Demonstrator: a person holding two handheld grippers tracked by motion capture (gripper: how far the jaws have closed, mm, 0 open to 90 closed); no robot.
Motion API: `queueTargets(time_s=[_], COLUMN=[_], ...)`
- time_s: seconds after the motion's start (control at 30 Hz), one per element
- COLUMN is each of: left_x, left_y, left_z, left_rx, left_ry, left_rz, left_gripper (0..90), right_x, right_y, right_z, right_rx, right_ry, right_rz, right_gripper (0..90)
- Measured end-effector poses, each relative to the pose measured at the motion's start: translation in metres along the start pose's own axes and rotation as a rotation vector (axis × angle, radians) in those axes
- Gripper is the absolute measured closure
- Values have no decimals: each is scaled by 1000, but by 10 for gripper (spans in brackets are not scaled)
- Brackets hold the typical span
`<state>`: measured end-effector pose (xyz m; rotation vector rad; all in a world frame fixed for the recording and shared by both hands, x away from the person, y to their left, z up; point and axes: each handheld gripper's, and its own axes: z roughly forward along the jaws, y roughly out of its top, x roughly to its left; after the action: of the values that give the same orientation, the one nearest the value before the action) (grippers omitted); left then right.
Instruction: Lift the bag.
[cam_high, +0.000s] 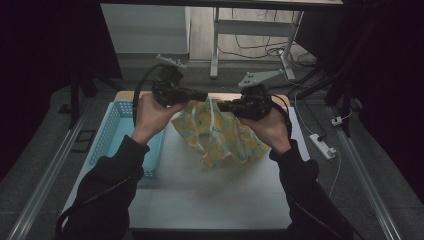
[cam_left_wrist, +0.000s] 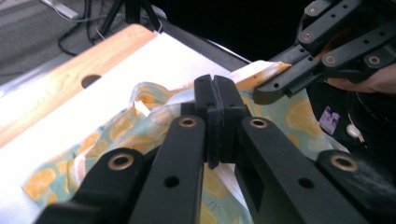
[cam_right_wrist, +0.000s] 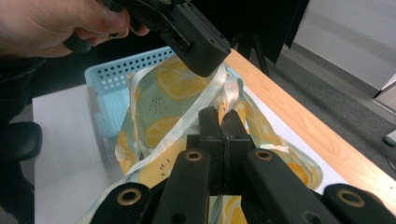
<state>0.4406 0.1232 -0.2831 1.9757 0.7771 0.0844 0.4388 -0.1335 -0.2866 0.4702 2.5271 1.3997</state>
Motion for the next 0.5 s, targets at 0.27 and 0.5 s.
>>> queueTargets(time_s=[0.27, 0.5], left_x=[0, -1], left_y=[20, 38], left_z=[-16, -30], left_rx=[-48, -90], left_ry=[16, 44], left_rz=[-2, 1], left_gripper=[898, 898], right_x=[-2, -5], right_y=[23, 42], right_z=[-10, -19], right_rx=[-23, -43], right_ry=[-11, -53], right_rz=[-10, -28], right_gripper=[900, 900])
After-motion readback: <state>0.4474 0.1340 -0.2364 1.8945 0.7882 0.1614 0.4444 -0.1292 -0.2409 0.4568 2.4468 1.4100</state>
